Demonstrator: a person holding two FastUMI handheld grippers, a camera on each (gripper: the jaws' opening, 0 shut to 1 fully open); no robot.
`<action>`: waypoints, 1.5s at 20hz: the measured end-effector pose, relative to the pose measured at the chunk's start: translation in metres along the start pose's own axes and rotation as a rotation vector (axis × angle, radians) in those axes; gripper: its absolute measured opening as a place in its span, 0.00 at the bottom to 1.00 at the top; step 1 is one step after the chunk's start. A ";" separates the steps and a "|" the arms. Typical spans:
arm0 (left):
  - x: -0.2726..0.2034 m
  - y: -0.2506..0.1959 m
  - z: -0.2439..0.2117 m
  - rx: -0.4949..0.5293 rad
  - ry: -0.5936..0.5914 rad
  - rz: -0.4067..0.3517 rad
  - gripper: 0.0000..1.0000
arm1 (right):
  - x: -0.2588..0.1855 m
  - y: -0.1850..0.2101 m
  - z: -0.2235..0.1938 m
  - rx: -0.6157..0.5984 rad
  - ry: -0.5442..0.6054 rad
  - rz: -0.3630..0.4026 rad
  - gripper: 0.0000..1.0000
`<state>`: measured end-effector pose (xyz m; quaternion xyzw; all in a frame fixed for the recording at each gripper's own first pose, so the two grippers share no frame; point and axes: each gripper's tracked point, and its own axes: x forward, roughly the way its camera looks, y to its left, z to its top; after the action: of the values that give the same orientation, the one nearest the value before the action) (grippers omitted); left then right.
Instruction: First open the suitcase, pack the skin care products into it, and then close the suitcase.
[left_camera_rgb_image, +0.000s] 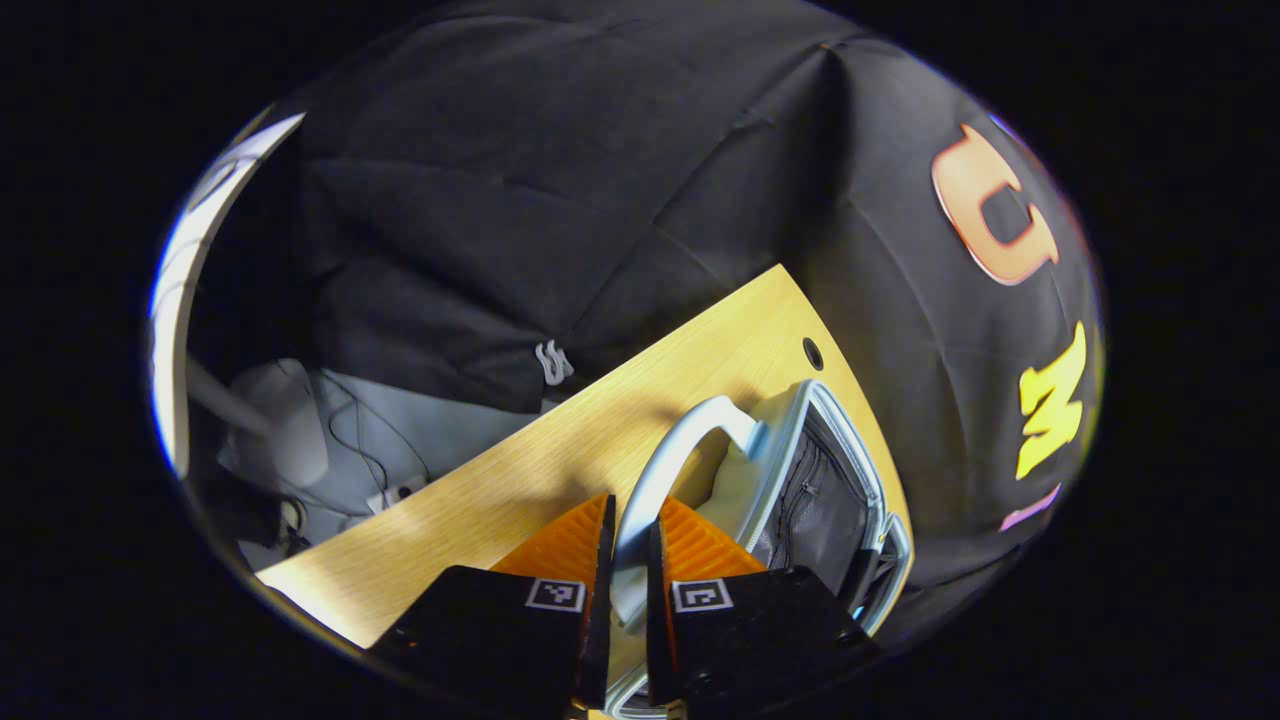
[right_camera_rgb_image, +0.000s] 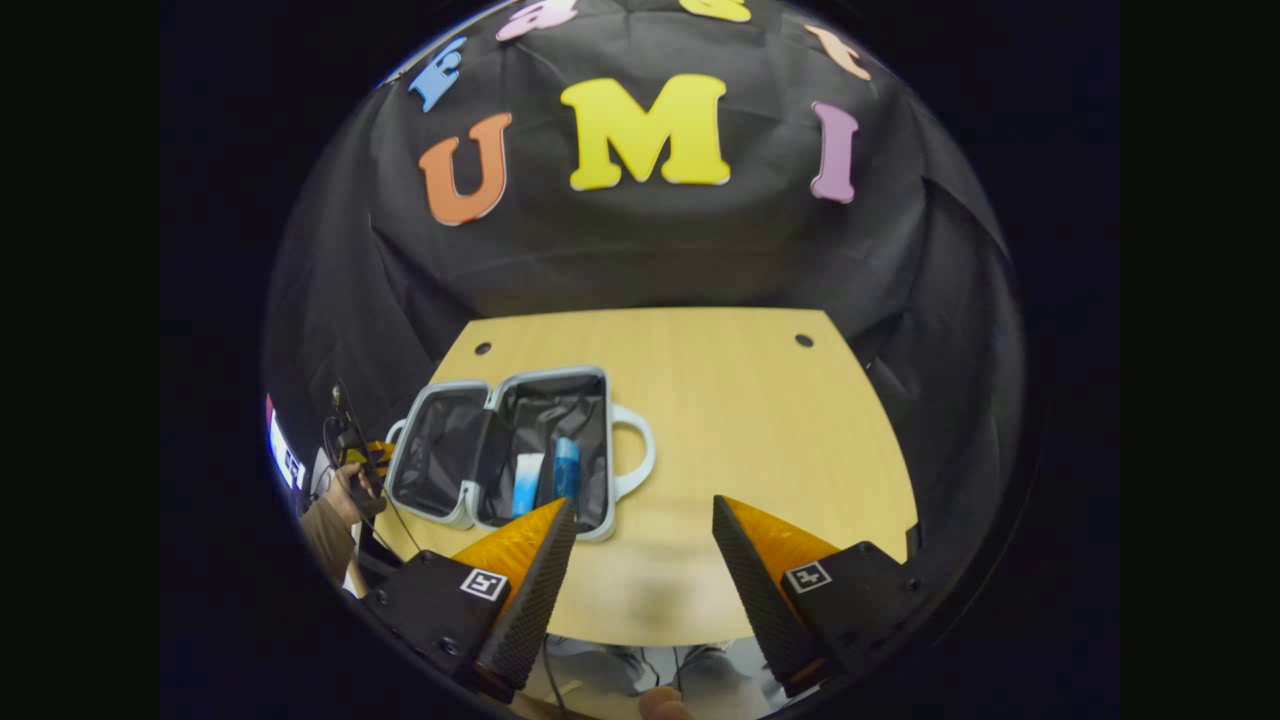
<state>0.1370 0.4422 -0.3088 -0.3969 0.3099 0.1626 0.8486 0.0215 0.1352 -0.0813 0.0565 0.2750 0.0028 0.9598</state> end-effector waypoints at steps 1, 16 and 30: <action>-0.005 -0.001 0.006 0.046 -0.014 0.023 0.25 | -0.005 -0.009 0.006 0.005 -0.039 -0.011 0.82; -0.175 -0.224 0.020 0.587 -0.420 0.155 0.05 | -0.015 -0.113 0.023 -0.052 -0.194 0.062 0.82; -0.120 -0.411 -0.224 0.944 -0.433 0.021 0.04 | -0.007 -0.199 0.024 -0.137 -0.261 0.116 0.82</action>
<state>0.1719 0.0055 -0.1046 0.0750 0.1709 0.0922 0.9781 0.0236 -0.0649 -0.0792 0.0067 0.1436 0.0697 0.9872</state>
